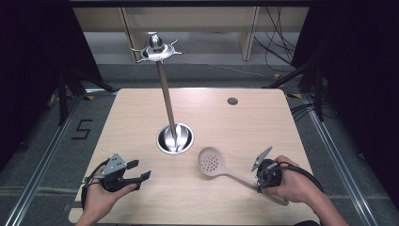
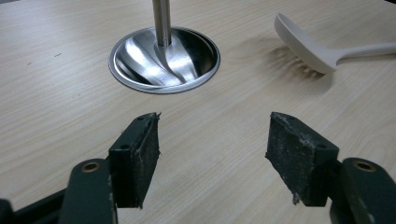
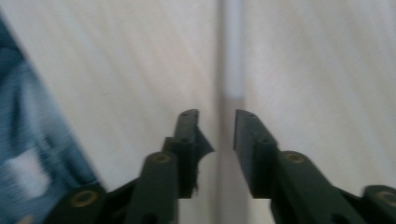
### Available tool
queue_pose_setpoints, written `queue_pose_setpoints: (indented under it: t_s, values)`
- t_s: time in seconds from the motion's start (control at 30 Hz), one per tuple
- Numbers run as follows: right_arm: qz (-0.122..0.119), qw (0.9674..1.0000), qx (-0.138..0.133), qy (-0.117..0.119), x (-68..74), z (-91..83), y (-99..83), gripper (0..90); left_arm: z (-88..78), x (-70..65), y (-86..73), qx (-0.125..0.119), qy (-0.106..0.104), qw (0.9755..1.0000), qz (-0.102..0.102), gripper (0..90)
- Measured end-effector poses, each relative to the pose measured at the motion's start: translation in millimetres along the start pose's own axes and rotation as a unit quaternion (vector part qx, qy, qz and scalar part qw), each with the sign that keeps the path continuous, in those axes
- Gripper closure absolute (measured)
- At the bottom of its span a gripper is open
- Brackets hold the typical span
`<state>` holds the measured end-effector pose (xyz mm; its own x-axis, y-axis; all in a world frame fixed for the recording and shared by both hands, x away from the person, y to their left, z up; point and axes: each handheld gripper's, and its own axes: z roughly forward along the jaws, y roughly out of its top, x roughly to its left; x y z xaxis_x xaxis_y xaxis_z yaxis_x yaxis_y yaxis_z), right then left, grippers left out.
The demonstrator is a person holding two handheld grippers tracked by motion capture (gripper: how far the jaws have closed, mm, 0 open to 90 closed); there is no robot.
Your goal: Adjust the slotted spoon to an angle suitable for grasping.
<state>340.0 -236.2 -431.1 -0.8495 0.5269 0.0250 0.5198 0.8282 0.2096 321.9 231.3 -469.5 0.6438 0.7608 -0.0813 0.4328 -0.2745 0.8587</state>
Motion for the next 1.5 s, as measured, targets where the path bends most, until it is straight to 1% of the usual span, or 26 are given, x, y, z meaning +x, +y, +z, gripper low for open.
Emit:
queue_pose_setpoints:
  t_s: [0.03,0.1,0.17,0.23,0.27,0.3,0.37,0.4,0.43,0.5,0.57,0.63,0.7,0.73,0.87,0.9,1.07,1.1,1.13,1.2,1.23,1.27,1.37,1.43,1.47,1.5]
  values:
    - [0.005,0.9999,0.006,0.009,2.3,-1.3,-2.6,80.2,0.2,0.9,0.9,-0.001,0.002,0.9999,0.010,35.4]
    - [0.005,0.9998,0.011,0.014,3.9,-1.2,-5.1,83.8,0.4,0.5,1.8,-0.001,0.002,0.9999,0.010,36.1]
    - [0.019,0.9990,0.035,0.021,6.6,1.3,-12.5,90.0,1.6,0.2,4.3,0.001,0.006,0.9998,0.017,38.5]
    - [0.017,0.9988,0.039,0.024,5.9,3.1,-15.1,90.0,2.5,-0.2,4.1,-0.002,0.001,0.9999,0.016,40.2]
    - [0.037,0.9977,0.048,0.031,7.0,6.4,-18.7,90.0,2.6,-0.8,3.7,0.000,0.001,0.9999,0.016,40.8]
    - [0.037,0.9977,0.048,0.031,7.0,6.4,-18.7,90.0,2.6,-1.5,3.0,0.002,0.000,0.9999,0.016,40.8]
    - [0.093,0.9939,0.040,0.045,8.2,9.3,-19.6,90.0,0.6,-3.6,2.9,-0.002,-0.003,0.9998,0.019,41.6]
    - [0.099,0.9938,0.038,0.033,8.4,9.0,-18.7,90.0,0.0,-4.4,2.1,-0.003,-0.002,0.9998,0.019,41.7]
    - [0.116,0.9920,0.038,0.030,9.3,9.0,-17.7,90.0,0.0,-4.4,2.1,-0.003,-0.002,0.9998,0.019,41.8]
    - [0.124,0.9911,0.040,0.024,7.1,10.9,-17.6,90.0,-3.5,-3.3,1.0,-0.003,0.005,0.9998,0.021,41.6]
    - [0.127,0.9904,0.054,0.015,5.0,13.6,-18.7,90.0,-4.5,-3.4,-0.3,-0.005,0.004,0.9999,0.009,41.5]
    - [0.135,0.9889,0.061,0.009,5.6,14.8,-18.9,90.0,-5.3,-2.7,-0.2,-0.006,0.006,0.9999,0.010,41.4]
    - [0.144,0.9868,0.073,0.012,4.6,18.8,-23.1,90.0,-5.5,-1.4,0.3,-0.005,0.006,0.9999,0.011,41.0]
    - [0.160,0.9837,0.082,0.012,5.1,19.2,-23.0,90.0,-3.7,-1.3,0.5,-0.007,0.005,0.9999,0.009,40.9]
    - [0.151,0.9845,0.088,0.010,-0.3,25.1,-26.4,90.0,-2.1,-1.9,1.2,0.000,0.004,0.9999,0.011,40.7]
    - [0.155,0.9830,0.097,0.014,0.0,26.6,-26.6,90.0,-1.1,-2.4,1.7,0.001,0.006,0.9999,0.015,40.7]
    - [0.153,0.9843,0.086,0.020,0.5,22.7,-26.0,90.0,-0.4,-2.9,0.9,0.002,0.000,0.9999,0.016,40.4]
    - [0.144,0.9855,0.088,0.015,0.0,20.7,-25.9,88.6,-0.9,-2.7,0.9,0.003,0.000,0.9999,0.017,40.4]
    - [0.097,0.9932,0.065,0.006,-4.3,19.2,-27.3,81.7,-2.2,-2.9,1.0,0.001,0.004,0.9998,0.017,40.3]
    - [0.096,0.9932,0.064,-0.016,-5.0,14.9,-28.2,77.4,-2.7,-2.7,1.2,-0.003,0.002,0.9999,0.017,40.2]
    - [0.096,0.9930,0.065,-0.022,-6.7,12.7,-28.7,76.1,-2.4,-3.5,1.0,-0.005,0.002,1.0000,0.008,40.2]
    - [0.112,0.9911,0.068,-0.024,-6.0,11.5,-28.8,74.3,-2.4,-3.5,1.0,-0.005,0.002,1.0000,0.008,40.1]
    - [0.105,0.9912,0.076,-0.028,-7.0,11.6,-31.6,69.0,-2.3,-3.3,1.4,0.000,0.002,0.9999,0.016,39.9]
    - [0.091,0.9927,0.073,-0.029,-7.1,12.2,-33.9,70.8,-2.3,-3.2,1.5,-0.001,0.001,0.9998,0.019,39.9]
    - [0.103,0.9918,0.071,-0.026,-4.4,11.7,-33.4,73.6,-2.1,-4.2,1.0,-0.003,0.002,1.0000,0.009,39.9]
    - [0.090,0.9941,0.059,-0.018,-4.7,11.4,-33.8,78.3,-2.1,-4.2,1.0,-0.003,0.002,1.0000,0.009,39.8]
